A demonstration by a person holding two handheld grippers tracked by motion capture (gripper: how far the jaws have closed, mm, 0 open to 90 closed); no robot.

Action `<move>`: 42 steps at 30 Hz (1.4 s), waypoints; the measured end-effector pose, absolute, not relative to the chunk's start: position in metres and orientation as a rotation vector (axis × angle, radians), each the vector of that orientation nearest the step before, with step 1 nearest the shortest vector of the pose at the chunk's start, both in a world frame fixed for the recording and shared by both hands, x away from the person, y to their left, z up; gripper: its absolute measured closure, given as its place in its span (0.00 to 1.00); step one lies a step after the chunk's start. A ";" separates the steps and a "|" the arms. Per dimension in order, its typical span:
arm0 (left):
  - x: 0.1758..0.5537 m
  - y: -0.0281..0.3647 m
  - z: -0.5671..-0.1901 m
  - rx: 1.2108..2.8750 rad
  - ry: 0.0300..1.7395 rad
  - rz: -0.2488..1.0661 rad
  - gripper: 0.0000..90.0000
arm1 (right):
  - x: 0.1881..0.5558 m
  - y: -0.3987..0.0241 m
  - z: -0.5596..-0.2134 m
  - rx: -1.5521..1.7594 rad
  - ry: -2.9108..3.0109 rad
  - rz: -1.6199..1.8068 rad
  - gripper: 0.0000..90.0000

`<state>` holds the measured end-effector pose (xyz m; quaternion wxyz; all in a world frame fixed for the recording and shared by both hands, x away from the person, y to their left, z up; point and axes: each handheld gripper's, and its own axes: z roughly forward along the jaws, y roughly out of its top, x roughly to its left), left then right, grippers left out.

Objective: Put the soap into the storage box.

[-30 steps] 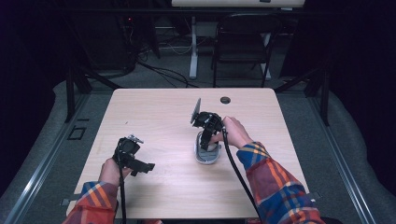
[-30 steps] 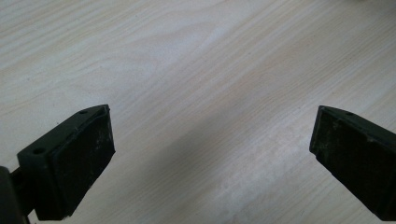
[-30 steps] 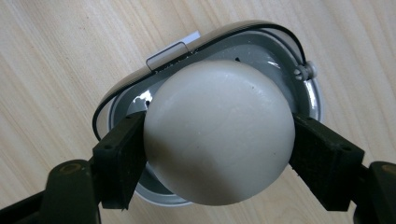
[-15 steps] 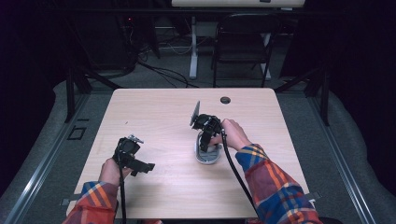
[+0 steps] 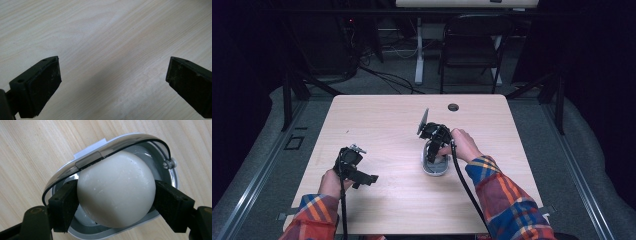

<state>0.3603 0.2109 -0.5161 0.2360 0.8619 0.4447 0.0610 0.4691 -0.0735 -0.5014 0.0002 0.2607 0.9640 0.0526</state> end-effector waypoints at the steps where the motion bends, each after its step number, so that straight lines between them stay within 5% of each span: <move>1: 0.360 0.211 -0.516 2.364 1.220 0.167 0.00 | 0.469 -0.073 -0.501 0.824 3.028 0.162 0.26; 42: 0.360 0.208 -0.516 2.379 1.204 0.159 0.00 | 0.424 -0.135 -0.444 0.853 2.943 0.384 0.09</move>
